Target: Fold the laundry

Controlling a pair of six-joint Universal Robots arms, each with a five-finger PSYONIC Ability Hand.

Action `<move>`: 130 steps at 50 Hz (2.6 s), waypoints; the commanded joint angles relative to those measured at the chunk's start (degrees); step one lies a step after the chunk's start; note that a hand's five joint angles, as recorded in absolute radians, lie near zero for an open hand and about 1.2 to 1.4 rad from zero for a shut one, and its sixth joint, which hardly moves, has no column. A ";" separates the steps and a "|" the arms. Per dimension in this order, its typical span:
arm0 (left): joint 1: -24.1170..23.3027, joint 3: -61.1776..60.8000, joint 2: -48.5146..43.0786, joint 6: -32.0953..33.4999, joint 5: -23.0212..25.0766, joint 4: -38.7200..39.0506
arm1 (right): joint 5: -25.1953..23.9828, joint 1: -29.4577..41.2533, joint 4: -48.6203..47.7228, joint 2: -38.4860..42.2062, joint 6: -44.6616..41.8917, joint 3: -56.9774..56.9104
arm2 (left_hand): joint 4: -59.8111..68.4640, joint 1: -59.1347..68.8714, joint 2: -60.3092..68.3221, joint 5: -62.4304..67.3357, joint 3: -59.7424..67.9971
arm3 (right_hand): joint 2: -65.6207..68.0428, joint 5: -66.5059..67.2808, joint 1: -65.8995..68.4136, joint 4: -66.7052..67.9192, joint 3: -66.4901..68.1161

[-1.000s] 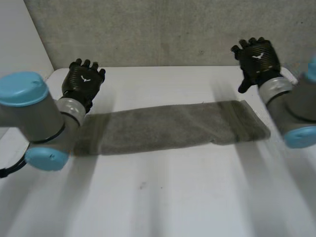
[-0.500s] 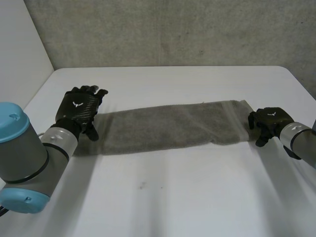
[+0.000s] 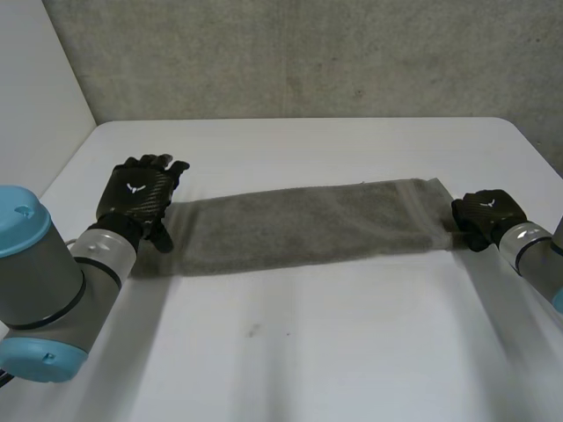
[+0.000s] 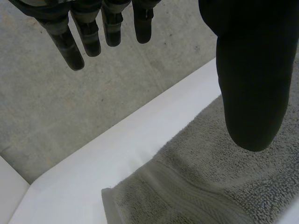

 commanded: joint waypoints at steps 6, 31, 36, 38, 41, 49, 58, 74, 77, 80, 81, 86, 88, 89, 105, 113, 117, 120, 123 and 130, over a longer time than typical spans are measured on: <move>-0.09 -0.28 0.00 -0.03 0.00 0.00 | -0.10 -3.14 0.74 -0.20 -0.25 -0.74 | 0.39 0.07 0.56 -1.32 0.42 | 5.68 7.42 18.53 4.92 5.38; -0.18 -0.55 0.08 -0.03 0.00 0.00 | 0.95 -5.60 -0.84 -1.08 -0.34 -1.17 | 0.39 0.07 0.56 -1.32 0.42 | 12.61 14.36 25.46 11.86 12.31; -0.18 -0.72 0.08 -0.03 0.00 0.00 | 3.75 -7.62 -1.01 -1.96 -0.60 -2.93 | 0.39 0.07 0.56 -1.32 0.42 | 12.61 14.36 25.46 11.86 12.31; -0.18 -0.81 0.17 -0.03 0.00 0.00 | 5.26 -8.42 -0.93 -1.96 -0.87 -3.90 | 0.39 0.07 0.56 -1.32 0.42 | 12.61 14.36 25.46 11.86 12.31; -0.27 -0.81 0.17 0.05 0.00 0.00 | 8.07 -10.26 -0.40 -2.23 -2.01 -5.75 | 0.39 0.07 0.56 -1.32 0.42 | 12.61 14.36 25.46 11.86 12.31; -0.44 -0.81 0.35 0.05 -0.09 0.00 | 8.34 -9.03 -0.93 -8.11 -3.42 -6.45 | 0.39 0.07 0.56 -1.32 0.42 | 12.61 14.36 25.46 11.86 12.31; -0.53 -0.90 1.22 0.05 -0.26 0.00 | 1.06 12.64 -5.14 -10.66 -0.26 -8.56 | 0.39 0.07 0.56 -1.32 0.42 | 12.61 14.36 25.46 11.86 12.31; -0.44 -1.78 1.58 0.05 -0.26 1.67 | -6.60 44.49 -11.56 1.82 -0.17 -9.88 | 0.39 0.07 0.56 -1.32 0.42 | 12.61 14.36 25.46 11.86 12.31; -0.53 -1.95 1.58 0.14 -0.26 1.76 | -6.78 47.30 -11.12 4.81 -0.17 -9.61 | 0.39 0.07 0.56 -1.32 0.42 | 12.61 14.36 25.46 11.86 12.31; -0.71 -2.04 1.58 0.05 -0.17 1.76 | -5.65 48.01 -10.69 6.03 -0.69 -9.26 | 0.39 0.07 0.56 -1.32 0.42 | 6.34 8.09 19.20 5.59 6.04; -0.80 -2.04 1.58 0.05 -0.17 1.76 | -5.12 48.01 -10.42 5.95 -0.52 -9.17 | 0.39 0.07 0.56 -1.32 0.42 | -25.53 -23.78 -12.67 -26.28 -25.83; -1.06 -2.22 1.40 0.05 -0.17 1.76 | 1.80 47.74 -8.50 2.63 0.18 -8.91 | 0.39 0.07 0.56 -1.32 0.42 | -57.39 -55.64 -44.54 -58.14 -57.69; -1.15 -2.39 1.40 -0.03 -0.17 1.76 | 4.88 46.87 -7.35 0.35 0.62 -8.30 | 0.39 0.07 0.56 -1.32 0.42 | -57.39 -55.64 -44.54 -58.14 -57.69; -1.32 -2.57 1.40 -0.03 -0.17 1.85 | 7.17 45.04 -5.78 -1.76 1.67 -7.08 | 0.39 0.07 0.56 -1.32 0.42 | -57.39 -55.64 -44.54 -58.14 -57.69; -4.57 -2.74 -1.15 -0.03 -0.08 4.13 | 7.81 24.02 -1.72 -8.21 13.82 7.43 | 0.39 0.07 0.56 -1.32 0.42 | -55.99 -54.24 -43.13 -56.74 -56.28; -4.58 -3.01 -1.06 -0.03 -0.17 4.22 | 8.07 20.06 -2.77 -4.51 10.65 8.41 | 0.39 0.07 0.56 -1.32 0.42 | -6.04 -4.29 6.81 -6.79 -6.34; -4.58 -3.01 -1.06 -0.03 -0.17 4.22 | 8.16 19.79 -5.76 -5.13 9.59 7.88 | 0.39 0.07 0.56 -1.32 0.42 | 12.61 14.36 25.46 11.86 12.31; -4.58 -3.01 -0.88 -0.03 -0.26 4.22 | 7.99 20.59 -8.75 -6.62 7.30 7.00 | 0.39 0.07 0.56 -1.32 0.42 | 12.61 14.36 25.46 11.86 12.31; -4.58 -3.01 -0.62 -0.03 -0.35 4.22 | 8.16 21.64 -9.54 -7.67 5.11 3.92 | 0.39 0.07 0.56 -1.32 0.42 | 12.61 14.36 25.46 11.86 12.31; -4.40 -3.18 -0.09 -0.03 -0.52 4.22 | 7.81 38.22 -9.71 -4.17 2.56 -4.50 | 0.39 0.07 0.56 -1.32 0.42 | 12.61 14.36 25.46 11.86 12.31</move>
